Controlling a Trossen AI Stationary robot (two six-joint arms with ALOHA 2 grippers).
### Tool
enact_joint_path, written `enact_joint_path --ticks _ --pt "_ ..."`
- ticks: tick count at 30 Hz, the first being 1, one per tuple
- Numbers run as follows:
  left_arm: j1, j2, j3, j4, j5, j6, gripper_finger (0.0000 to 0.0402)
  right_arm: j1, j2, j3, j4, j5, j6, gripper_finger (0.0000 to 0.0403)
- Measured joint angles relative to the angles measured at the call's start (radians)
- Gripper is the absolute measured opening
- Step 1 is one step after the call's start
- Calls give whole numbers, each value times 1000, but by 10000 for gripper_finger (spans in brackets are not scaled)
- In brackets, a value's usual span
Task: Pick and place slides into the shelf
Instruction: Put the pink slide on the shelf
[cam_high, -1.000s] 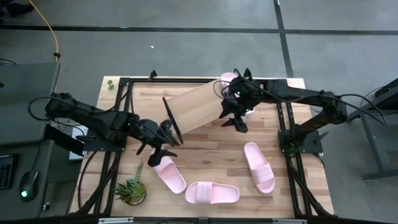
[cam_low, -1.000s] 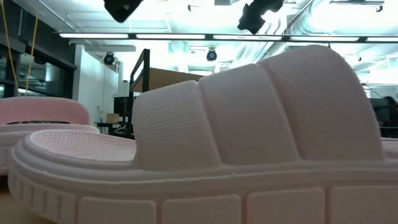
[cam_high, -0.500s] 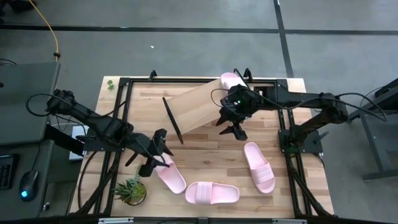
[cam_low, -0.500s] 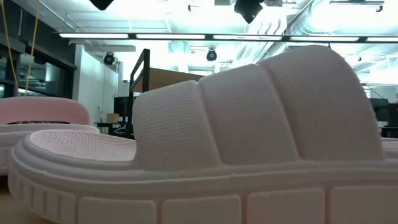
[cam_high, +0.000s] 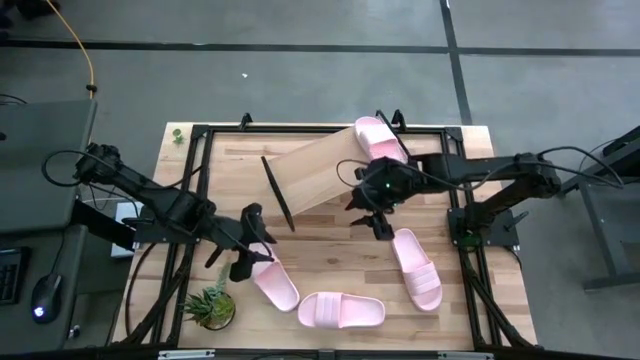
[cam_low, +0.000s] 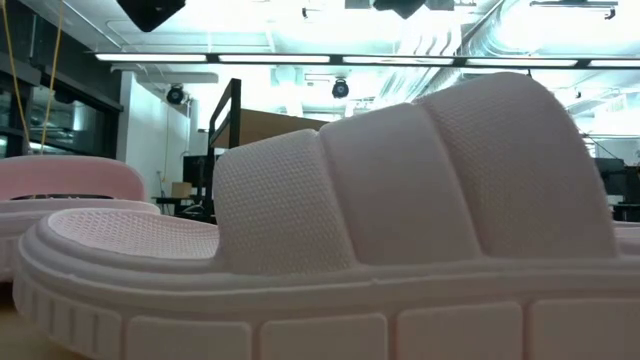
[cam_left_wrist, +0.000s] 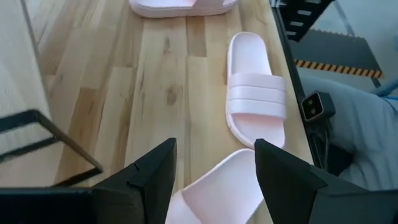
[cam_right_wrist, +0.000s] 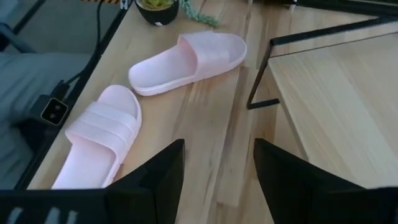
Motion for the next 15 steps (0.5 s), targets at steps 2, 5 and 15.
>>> enact_joint_path --ticks 2,5,15 --pt "-16 0 0 -7 -19 -24 200 19 0 0 4 26 9 183" --pt "-60 0 0 -13 -50 -33 200 42 0 0 13 78 18 183" --pt "-214 14 0 -9 -170 -135 200 68 0 0 17 172 47 183"
